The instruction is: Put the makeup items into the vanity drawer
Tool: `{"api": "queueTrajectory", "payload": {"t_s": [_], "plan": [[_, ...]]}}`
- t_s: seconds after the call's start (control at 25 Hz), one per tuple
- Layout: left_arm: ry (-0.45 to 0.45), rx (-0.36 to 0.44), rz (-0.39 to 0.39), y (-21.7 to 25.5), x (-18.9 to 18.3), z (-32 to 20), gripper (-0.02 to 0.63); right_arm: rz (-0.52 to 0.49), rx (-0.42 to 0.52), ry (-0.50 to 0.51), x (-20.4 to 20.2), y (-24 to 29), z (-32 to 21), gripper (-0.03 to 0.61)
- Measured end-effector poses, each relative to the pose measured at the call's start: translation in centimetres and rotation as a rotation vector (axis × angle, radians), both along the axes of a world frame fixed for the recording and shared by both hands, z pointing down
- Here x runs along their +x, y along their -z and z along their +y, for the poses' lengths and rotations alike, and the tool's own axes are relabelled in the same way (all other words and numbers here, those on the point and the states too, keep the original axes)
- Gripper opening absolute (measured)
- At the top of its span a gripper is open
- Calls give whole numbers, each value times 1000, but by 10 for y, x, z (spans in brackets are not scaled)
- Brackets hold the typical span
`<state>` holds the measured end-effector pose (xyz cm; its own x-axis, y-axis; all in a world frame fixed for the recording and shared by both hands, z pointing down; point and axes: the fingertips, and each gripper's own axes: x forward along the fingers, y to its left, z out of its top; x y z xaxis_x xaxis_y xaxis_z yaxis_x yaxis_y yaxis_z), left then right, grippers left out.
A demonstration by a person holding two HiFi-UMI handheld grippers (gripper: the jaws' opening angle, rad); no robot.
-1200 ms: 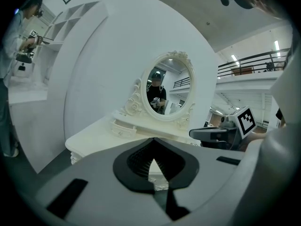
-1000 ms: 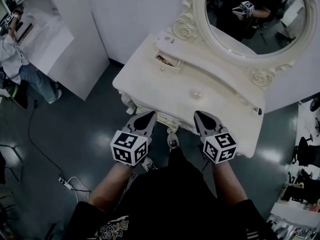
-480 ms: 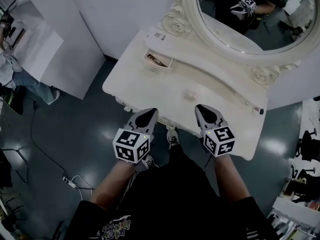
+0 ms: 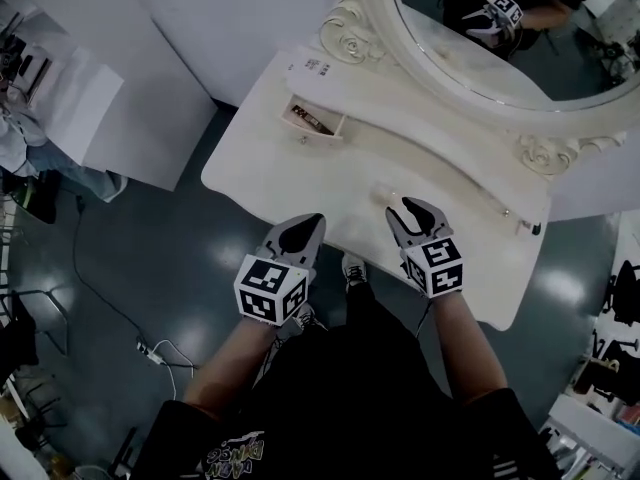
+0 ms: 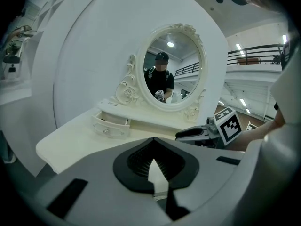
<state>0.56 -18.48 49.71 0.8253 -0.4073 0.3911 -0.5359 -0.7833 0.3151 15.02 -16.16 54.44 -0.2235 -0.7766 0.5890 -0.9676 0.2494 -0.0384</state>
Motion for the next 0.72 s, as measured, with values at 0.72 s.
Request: {"api": "queueTrajectory", "payload": {"t_s": [0.72], "plan": [[63, -63, -34, -31, 16, -28, 8, 126, -193, 177, 11, -88, -38, 216]]}}
